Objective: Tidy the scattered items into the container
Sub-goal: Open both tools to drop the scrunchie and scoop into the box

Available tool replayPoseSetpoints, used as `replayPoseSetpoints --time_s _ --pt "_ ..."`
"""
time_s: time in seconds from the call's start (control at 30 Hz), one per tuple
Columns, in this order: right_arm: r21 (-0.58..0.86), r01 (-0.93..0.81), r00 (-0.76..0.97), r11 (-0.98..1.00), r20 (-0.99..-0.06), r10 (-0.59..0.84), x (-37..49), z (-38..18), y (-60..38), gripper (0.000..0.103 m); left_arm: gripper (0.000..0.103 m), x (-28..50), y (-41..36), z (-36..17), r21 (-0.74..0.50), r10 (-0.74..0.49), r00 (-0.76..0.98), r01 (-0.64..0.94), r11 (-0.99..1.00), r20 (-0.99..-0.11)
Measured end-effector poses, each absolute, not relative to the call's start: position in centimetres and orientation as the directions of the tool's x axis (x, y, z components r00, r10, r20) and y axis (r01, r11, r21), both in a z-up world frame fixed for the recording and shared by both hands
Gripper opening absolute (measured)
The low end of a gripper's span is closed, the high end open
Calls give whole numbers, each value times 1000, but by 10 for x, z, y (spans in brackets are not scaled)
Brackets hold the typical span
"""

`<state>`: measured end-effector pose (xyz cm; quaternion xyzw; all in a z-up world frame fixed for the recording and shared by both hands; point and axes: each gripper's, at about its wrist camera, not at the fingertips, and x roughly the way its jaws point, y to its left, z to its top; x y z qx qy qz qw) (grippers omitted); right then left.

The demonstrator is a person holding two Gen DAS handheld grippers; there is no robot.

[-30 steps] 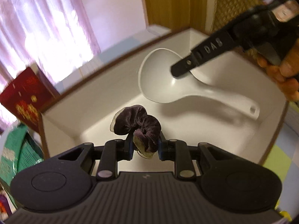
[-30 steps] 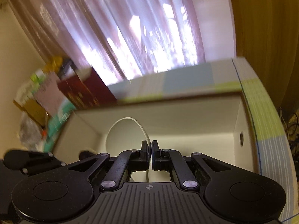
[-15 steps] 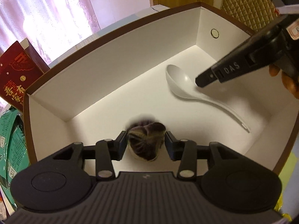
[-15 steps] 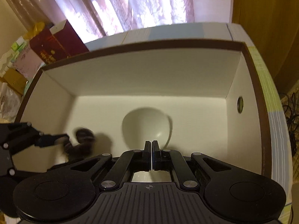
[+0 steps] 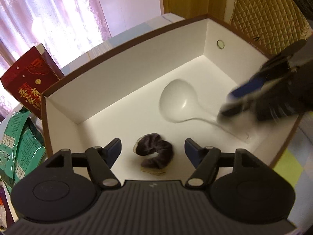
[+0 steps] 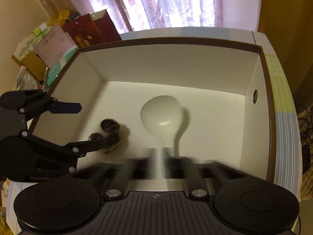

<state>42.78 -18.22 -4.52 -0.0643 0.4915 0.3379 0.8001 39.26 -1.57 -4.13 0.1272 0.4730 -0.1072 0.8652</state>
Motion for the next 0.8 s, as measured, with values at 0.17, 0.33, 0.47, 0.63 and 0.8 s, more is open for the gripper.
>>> replayPoseSetpoints --time_s 0.17,0.33,0.47,0.63,0.8 --pt "163 -639 360 752 -800 480 407 -35 -178 103 75 381 -17 -28 112 -75 554 296 949 -829" --pt "153 -630 378 761 -796 473 398 -31 -177 103 81 372 -18 -16 116 -71 574 282 952 -816" --pt "142 -613 406 777 -787 464 388 -25 -181 103 87 364 -19 -7 120 -63 586 268 956 -808" --pt "123 -581 451 805 -774 444 379 -15 -187 103 92 353 -21 3 134 -48 604 252 959 -795" --pt "135 -552 468 823 -766 440 372 -6 -196 103 93 340 -22 12 146 -36 619 242 959 -785"
